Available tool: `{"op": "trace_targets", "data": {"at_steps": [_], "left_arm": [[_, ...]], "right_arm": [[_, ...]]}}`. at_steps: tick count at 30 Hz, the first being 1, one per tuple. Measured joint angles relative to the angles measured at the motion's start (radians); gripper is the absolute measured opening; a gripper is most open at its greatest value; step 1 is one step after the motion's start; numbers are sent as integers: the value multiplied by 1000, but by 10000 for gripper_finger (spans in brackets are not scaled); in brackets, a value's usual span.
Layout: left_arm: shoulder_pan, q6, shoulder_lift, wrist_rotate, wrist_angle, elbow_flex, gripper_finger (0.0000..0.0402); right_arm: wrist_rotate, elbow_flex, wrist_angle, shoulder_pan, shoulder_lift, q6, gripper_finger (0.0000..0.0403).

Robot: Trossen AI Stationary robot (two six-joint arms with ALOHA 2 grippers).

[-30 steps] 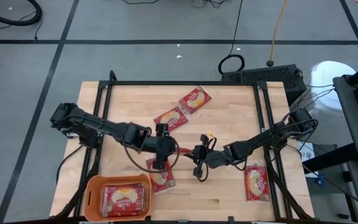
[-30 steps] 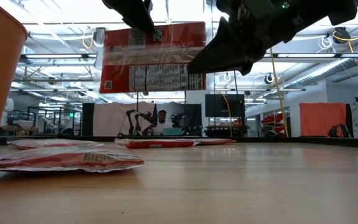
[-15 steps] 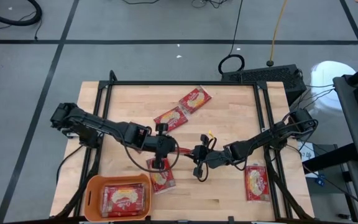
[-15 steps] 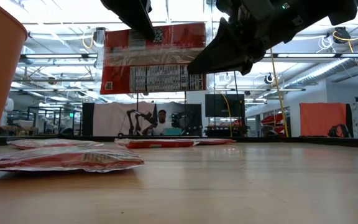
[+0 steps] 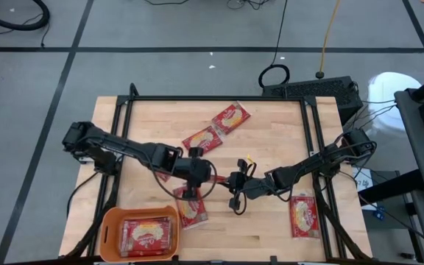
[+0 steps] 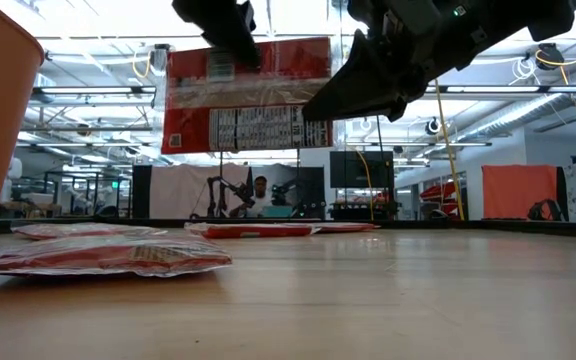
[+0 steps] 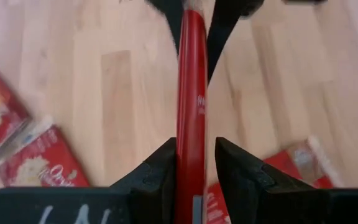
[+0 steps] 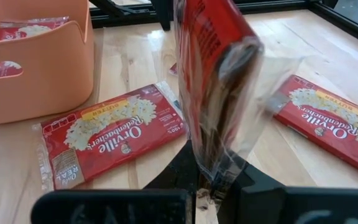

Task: Sort popcorn bags into baskets
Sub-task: Put the popcorn bag into the orange bin

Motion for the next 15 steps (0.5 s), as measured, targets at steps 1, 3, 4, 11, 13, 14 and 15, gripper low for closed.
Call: {"op": "trace_targets", "data": {"at_steps": [1,3,4,11,13,14,15], "left_arm": [[8,0,0,21,4,0,109],[20,0,0,51,2,0,109],[26,1,0,55,-1,0,109],[61,34,0,59,-47,19,109],[66,46,0,59,-56,19,109],[66,50,0,59,-63,19,109],[66,51,0,59,-65,19,109]], "right_arm": [[0,0,0,-1,0,0,13],[0,0,-1,-4,0,0,13],[0,0,-2,-5,0,0,13],[1,0,-2,-17,0,0,13],[0,0,-3,-20,0,0,13],[0,0,-7,-21,0,0,13],[0,0,-11,-21,0,0,13]]}}
